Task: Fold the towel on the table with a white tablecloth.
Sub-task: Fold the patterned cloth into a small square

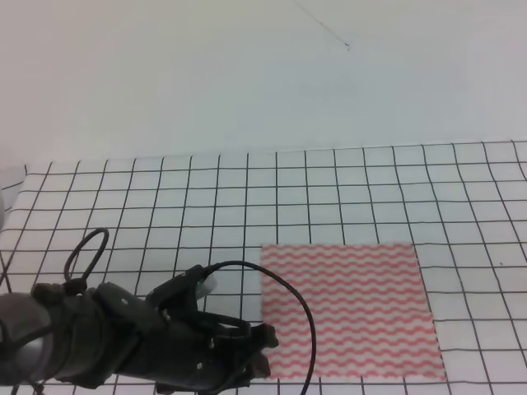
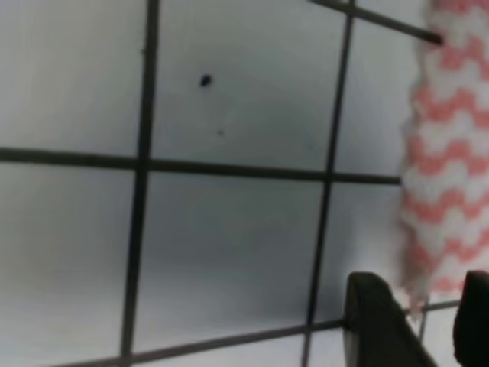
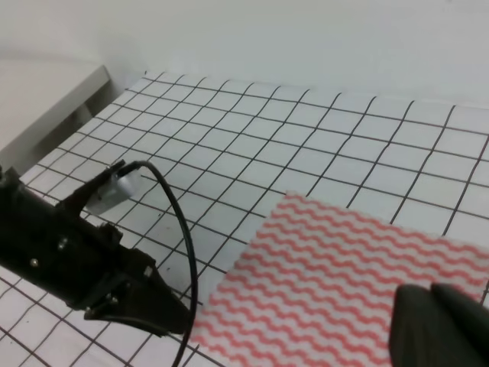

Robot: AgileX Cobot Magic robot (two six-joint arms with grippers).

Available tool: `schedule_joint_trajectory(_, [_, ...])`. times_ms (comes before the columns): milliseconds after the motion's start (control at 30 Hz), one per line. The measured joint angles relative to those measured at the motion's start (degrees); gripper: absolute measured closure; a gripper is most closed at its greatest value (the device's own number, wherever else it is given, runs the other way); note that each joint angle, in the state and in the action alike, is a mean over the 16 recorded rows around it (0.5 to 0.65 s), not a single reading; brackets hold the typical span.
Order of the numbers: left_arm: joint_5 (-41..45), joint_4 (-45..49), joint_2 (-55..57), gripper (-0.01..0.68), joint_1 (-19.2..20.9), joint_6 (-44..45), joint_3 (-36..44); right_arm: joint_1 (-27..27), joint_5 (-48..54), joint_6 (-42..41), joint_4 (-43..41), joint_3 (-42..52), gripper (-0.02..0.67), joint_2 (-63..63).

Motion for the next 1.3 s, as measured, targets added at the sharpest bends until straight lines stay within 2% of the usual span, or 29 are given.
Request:
schedule_joint_trajectory(533, [0.6,-6.3,1.9,0.453,0.0,6.3,-1.8,0.0,0.0,0.0,0.0,0.0,0.650,0.0])
schedule_joint_trajectory(1100, [0.1,-4.5,2.0,0.454,0.0,6.9,-2.4,0.0,0.0,0.0,0.0,0.0,0.650,0.0])
schedule_joint_trajectory(1300, [-0.5,-3.6,2.1,0.475,0.0,7.2,-2.4,0.0,0.1,0.0,0.0,0.0,0.650,0.0])
